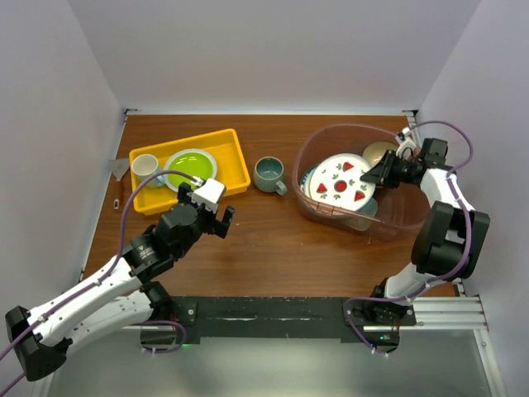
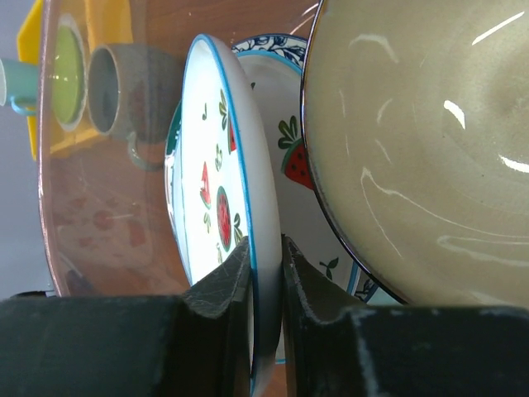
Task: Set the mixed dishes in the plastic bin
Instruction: Place the plate in the plastic bin.
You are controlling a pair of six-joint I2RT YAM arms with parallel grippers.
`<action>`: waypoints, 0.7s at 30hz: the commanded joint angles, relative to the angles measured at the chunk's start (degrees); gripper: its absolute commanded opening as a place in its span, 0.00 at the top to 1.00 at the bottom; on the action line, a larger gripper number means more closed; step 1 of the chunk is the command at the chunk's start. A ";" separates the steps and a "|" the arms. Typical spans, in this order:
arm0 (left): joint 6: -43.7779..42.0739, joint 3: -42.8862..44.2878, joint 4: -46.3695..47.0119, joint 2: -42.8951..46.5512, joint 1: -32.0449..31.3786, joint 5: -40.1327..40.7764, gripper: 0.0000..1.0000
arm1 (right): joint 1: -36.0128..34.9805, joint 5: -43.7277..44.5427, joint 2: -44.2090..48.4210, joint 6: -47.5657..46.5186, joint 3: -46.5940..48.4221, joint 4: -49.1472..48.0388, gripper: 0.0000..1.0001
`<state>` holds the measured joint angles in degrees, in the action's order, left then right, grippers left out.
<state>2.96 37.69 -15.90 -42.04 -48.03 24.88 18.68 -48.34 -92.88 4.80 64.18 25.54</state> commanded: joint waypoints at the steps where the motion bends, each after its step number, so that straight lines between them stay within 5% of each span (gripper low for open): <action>1: 0.47 -0.08 2.37 -0.06 0.48 -0.54 0.00 | -0.13 1.22 1.73 -2.77 1.29 0.12 0.79; 7: 0.47 -0.16 2.45 -0.15 0.57 -0.63 0.00 | -0.04 4.82 3.67 -4.44 1.12 1.18 0.60; 21: 0.55 -0.08 2.28 0.12 0.66 -0.63 0.00 | -0.13 10.01 8.50 -9.63 0.24 2.50 0.41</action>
<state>2.96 37.60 -15.90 -42.26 -47.77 24.40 18.70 -40.12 -88.18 -2.09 64.18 28.03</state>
